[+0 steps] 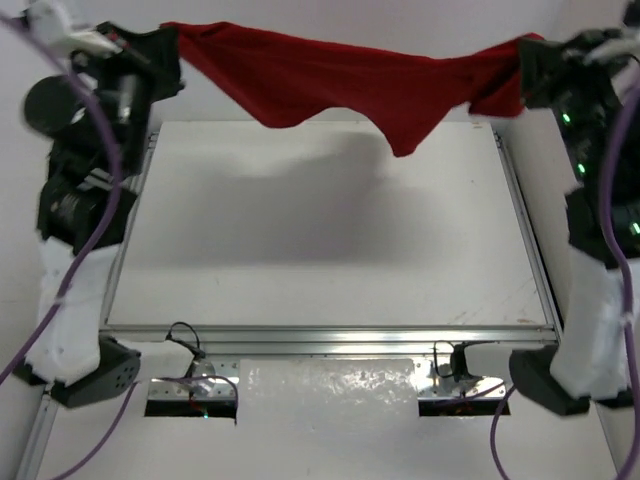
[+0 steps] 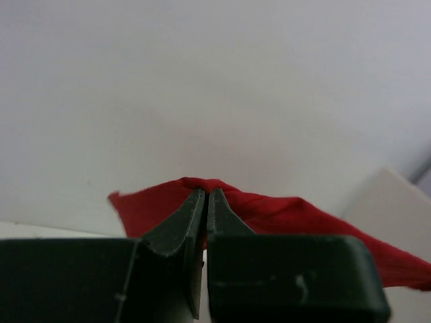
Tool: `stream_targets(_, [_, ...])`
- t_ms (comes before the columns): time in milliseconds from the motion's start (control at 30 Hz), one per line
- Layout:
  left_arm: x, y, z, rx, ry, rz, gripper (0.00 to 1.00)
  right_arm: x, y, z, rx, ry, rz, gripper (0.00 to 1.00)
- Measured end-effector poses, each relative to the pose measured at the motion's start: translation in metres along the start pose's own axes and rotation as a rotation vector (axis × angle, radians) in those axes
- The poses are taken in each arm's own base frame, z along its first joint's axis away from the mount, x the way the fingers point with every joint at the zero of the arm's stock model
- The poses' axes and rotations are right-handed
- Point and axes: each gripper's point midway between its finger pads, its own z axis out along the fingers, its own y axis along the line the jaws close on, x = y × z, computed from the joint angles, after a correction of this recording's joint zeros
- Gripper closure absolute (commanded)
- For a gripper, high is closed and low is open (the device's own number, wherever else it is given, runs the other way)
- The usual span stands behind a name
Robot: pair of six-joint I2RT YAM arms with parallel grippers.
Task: Fold and stack the t-shirts
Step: Flatten out the tshirt
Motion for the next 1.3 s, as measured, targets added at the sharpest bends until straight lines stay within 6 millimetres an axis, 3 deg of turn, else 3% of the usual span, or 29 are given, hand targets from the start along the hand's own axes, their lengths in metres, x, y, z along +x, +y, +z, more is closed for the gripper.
stream_targets(100, [-0.030, -0.006, -0.036, 0.066, -0.037, -0.049, 1.00, -0.032, 0.004, -0.050, 0.000, -0.074, -0.007, 1.00])
stream_targets(167, [-0.033, -0.010, -0.050, 0.106, -0.022, -0.073, 1.00, -0.048, 0.004, -0.074, 0.008, -0.111, -0.014, 1.00])
stream_targets(267, [-0.043, -0.015, -0.077, 0.168, -0.016, -0.115, 1.00, -0.063, 0.002, -0.097, 0.026, -0.135, -0.029, 1.00])
stream_targets(367, [-0.044, -0.017, -0.094, 0.204, 0.002, -0.145, 1.00, -0.063, 0.000, -0.110, 0.044, -0.129, -0.034, 1.00])
stream_targets(467, [-0.032, -0.016, -0.098, 0.210, 0.041, -0.162, 1.00, -0.055, -0.001, -0.113, 0.049, -0.100, -0.033, 1.00])
stream_targets(533, [-0.013, -0.012, -0.094, 0.190, 0.086, -0.162, 1.00, -0.045, -0.003, -0.107, 0.051, -0.069, -0.033, 1.00])
stream_targets(667, [0.048, 0.004, -0.072, 0.095, 0.214, -0.139, 1.00, -0.007, -0.007, -0.066, 0.053, 0.042, -0.033, 1.00])
stream_targets(833, [0.130, 0.039, -0.025, -0.122, 0.352, -0.090, 1.00, 0.082, -0.016, 0.037, 0.052, 0.253, -0.040, 1.00])
stream_targets(900, [0.164, 0.054, -0.001, -0.211, 0.397, -0.069, 1.00, 0.136, -0.018, 0.081, 0.031, 0.342, -0.037, 1.00])
stream_targets(967, [0.209, 0.080, 0.023, -0.319, 0.458, -0.037, 1.00, 0.210, -0.022, 0.115, 0.012, 0.468, -0.027, 1.00])
stream_targets(1067, [0.268, 0.129, 0.052, -0.489, 0.530, 0.014, 1.00, 0.314, -0.028, 0.140, -0.003, 0.635, -0.013, 1.00])
stream_targets(1133, [0.302, 0.160, 0.065, -0.572, 0.558, 0.036, 1.00, 0.368, -0.030, 0.150, -0.019, 0.705, -0.003, 1.00])
stream_targets(1200, [0.331, 0.187, 0.074, -0.635, 0.579, 0.047, 1.00, 0.411, -0.030, 0.159, -0.041, 0.738, 0.008, 1.00])
stream_targets(1300, [0.366, 0.216, 0.089, -0.684, 0.584, 0.059, 1.00, 0.458, -0.027, 0.174, -0.077, 0.744, 0.024, 1.00])
